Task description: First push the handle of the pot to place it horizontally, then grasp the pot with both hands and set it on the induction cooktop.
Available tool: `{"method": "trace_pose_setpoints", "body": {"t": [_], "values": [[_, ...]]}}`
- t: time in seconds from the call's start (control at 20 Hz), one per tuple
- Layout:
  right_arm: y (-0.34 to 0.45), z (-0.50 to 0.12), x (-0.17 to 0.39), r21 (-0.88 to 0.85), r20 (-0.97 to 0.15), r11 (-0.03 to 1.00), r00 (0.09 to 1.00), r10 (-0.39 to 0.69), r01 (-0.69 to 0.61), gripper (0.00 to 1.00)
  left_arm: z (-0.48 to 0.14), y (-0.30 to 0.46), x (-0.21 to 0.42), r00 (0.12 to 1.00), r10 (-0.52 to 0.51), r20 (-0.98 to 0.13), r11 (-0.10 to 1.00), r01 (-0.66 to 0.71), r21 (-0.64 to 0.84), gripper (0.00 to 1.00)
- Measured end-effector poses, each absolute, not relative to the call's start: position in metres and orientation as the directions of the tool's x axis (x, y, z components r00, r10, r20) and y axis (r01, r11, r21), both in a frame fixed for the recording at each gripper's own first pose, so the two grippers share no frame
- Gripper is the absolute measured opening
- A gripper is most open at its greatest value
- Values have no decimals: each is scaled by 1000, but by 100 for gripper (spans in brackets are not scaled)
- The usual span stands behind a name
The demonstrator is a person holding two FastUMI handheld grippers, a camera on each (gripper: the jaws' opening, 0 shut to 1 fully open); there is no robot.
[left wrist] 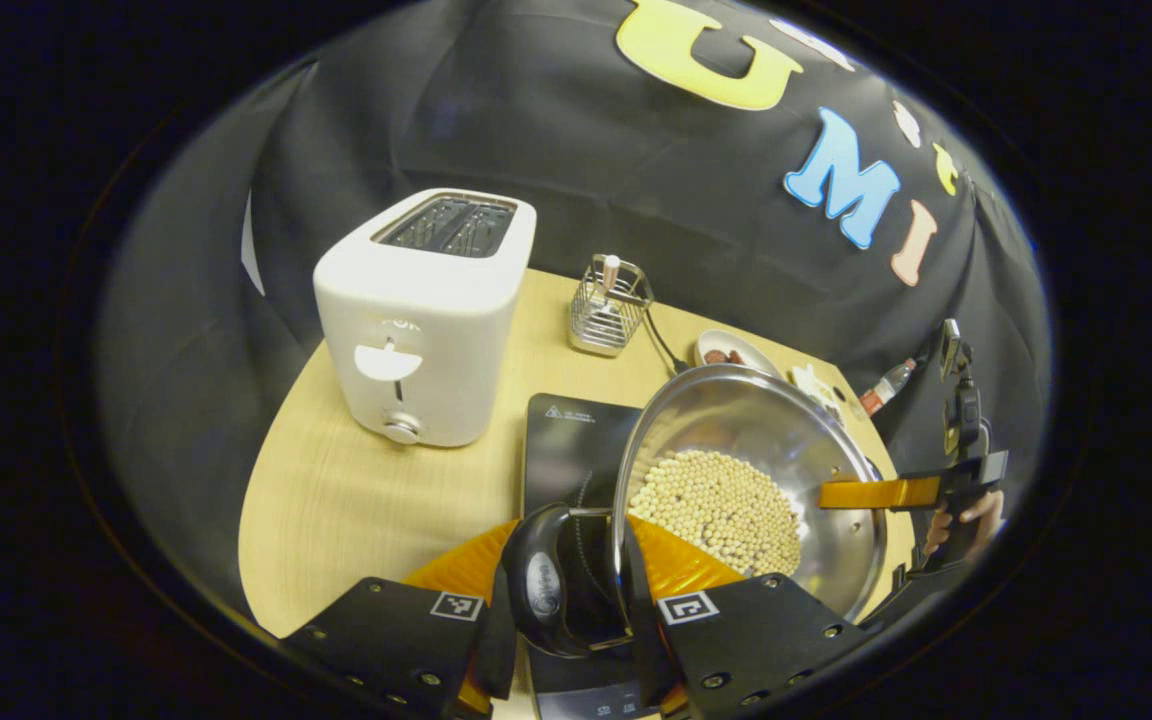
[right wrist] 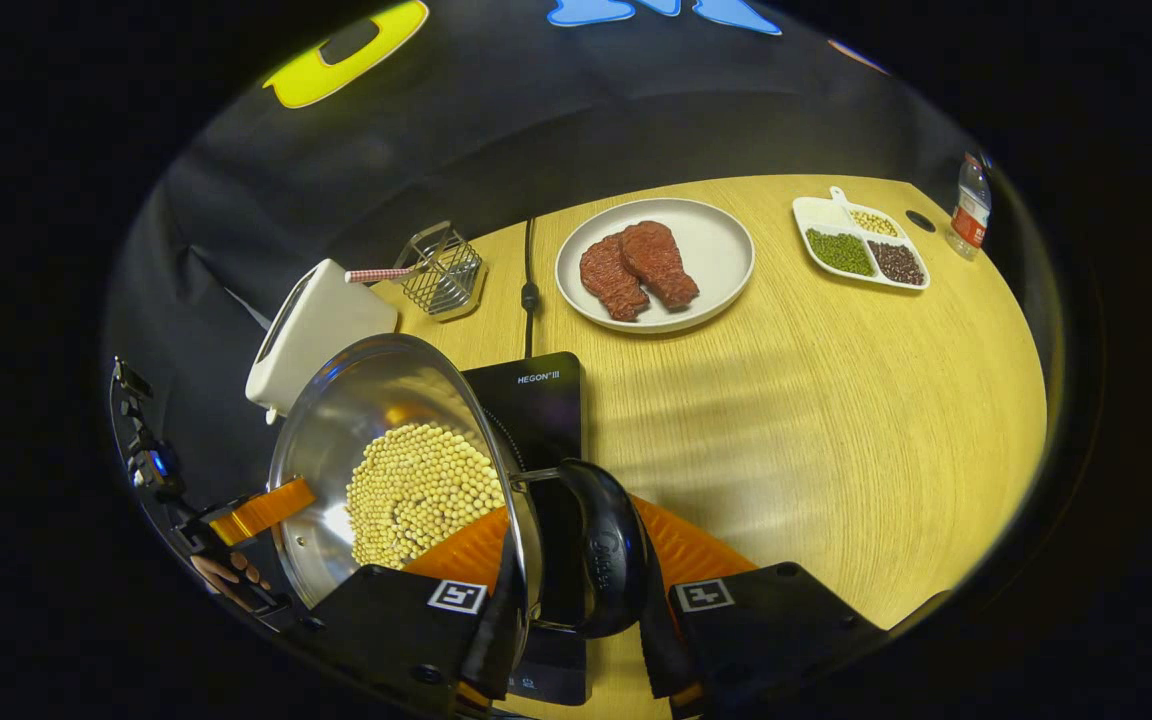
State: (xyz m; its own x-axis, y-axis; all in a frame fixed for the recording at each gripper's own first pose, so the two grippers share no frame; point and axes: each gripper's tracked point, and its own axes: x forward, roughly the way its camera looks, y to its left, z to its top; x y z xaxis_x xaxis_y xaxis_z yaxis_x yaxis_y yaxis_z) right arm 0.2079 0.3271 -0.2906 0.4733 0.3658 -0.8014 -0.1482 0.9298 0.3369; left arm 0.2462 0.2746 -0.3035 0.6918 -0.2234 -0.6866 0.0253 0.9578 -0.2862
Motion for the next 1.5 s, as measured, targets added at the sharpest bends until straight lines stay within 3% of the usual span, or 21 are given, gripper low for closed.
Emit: {"method": "trace_pose_setpoints", "body": {"t": [0.1,0.2,0.3,0.45,0.55,0.65,0.75,0.95,1.05,1.1,1.25,1.35,1.4,1.5], "values": [[330,-296,212,343,-803,929,469,367,-140,51,-308,279,253,690,-223,-689,960,33,-278,48],[331,-300,215,346,-804,928,467,369,-139,51,-314,280,258,691,-226,-687,959,34,-281,45],[332,-301,220,349,-795,926,478,374,-145,54,-311,281,261,692,-227,-685,961,45,-274,52],[331,-301,219,351,-796,925,473,378,-148,51,-313,281,263,691,-241,-681,954,38,-298,48],[331,-301,220,353,-797,924,470,380,-148,55,-317,279,262,686,-247,-684,952,40,-304,49],[331,-301,219,353,-797,924,470,380,-149,52,-318,280,259,680,-249,-689,953,45,-300,54],[331,-302,219,354,-800,924,464,380,-146,55,-316,279,260,685,-244,-686,952,33,-305,55],[331,-302,220,354,-800,924,464,379,-145,58,-316,278,258,685,-238,-689,953,27,-303,48],[331,-302,219,354,-801,924,463,380,-145,58,-316,279,258,684,-238,-690,953,26,-303,55],[330,-302,219,353,-802,925,462,378,-144,55,-318,278,257,679,-232,-697,955,22,-297,49],[331,-299,213,361,-806,921,446,388,-149,56,-318,281,255,670,-197,-715,966,9,-258,56],[327,-293,213,352,-796,921,464,388,-166,53,-315,284,260,681,-155,-716,977,0,-212,52],[324,-292,213,346,-795,922,468,386,-172,67,-314,284,257,682,-140,-718,981,-3,-195,65],[320,-287,210,340,-792,923,474,385,-182,85,-309,285,254,686,-119,-718,984,-16,-179,72]]}}
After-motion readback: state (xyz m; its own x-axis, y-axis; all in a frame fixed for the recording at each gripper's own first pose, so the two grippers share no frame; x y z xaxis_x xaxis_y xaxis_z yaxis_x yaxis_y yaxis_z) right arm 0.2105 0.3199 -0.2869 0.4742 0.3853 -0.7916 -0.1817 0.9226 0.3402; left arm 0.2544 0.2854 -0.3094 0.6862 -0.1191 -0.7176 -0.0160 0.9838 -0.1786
